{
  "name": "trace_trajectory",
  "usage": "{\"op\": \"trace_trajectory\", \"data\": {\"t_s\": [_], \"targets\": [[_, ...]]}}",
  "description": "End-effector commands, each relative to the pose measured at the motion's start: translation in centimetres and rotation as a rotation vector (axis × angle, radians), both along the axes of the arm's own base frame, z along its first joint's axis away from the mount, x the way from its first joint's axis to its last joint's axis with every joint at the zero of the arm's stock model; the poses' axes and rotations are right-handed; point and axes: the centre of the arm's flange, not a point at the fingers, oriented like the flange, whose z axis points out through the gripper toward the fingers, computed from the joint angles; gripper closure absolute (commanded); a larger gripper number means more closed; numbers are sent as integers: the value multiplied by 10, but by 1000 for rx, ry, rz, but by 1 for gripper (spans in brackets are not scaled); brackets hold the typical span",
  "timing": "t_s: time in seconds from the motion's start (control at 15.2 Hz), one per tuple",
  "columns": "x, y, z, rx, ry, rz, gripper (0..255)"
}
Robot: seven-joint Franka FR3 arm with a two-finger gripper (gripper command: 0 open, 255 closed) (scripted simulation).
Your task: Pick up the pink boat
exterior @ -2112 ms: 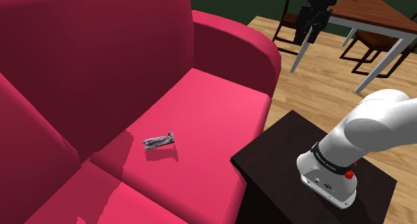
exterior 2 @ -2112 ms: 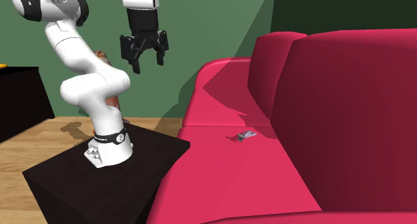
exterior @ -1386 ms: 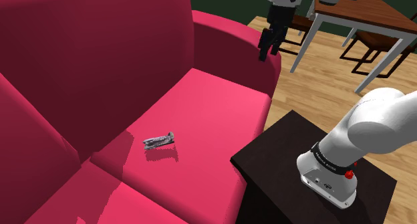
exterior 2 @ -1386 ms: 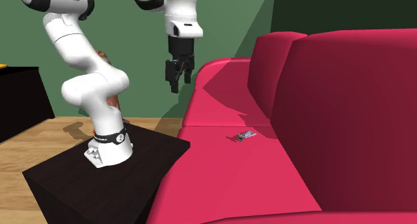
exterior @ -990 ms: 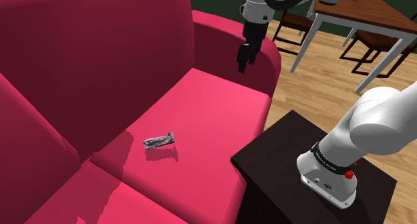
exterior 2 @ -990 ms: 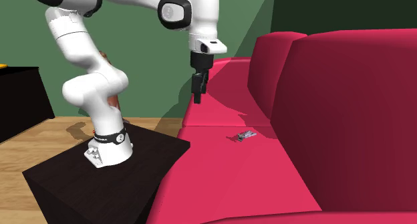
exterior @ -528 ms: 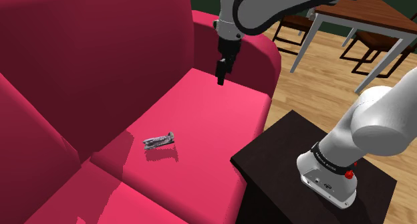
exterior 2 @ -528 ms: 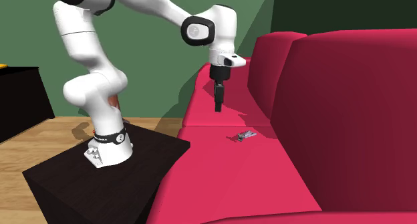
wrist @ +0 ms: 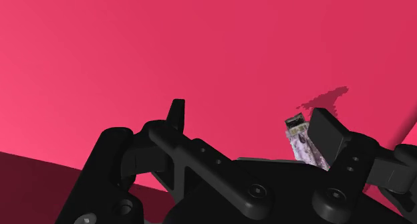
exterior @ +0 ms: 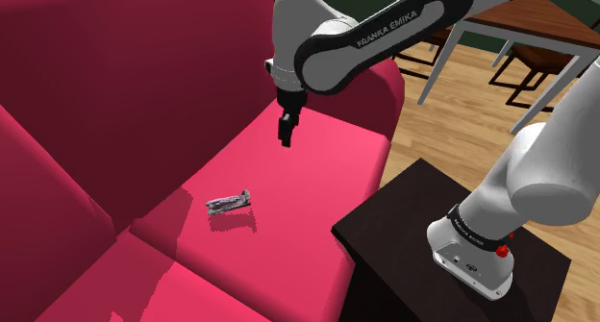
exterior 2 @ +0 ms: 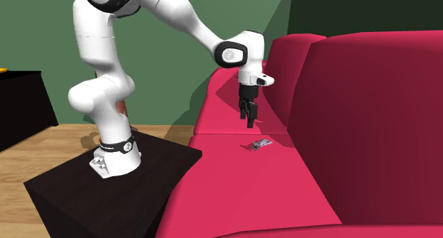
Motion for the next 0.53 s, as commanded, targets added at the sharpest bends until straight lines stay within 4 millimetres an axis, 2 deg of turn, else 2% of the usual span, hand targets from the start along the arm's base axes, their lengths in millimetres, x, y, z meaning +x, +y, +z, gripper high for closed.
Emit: {"op": "trace_trajectory", "data": {"t_s": [0.0, 0.46], "targets": [[3, 20, -13, -7, -11, 51, 0], [10, 96, -69, -35, -46, 225, 0]]}}
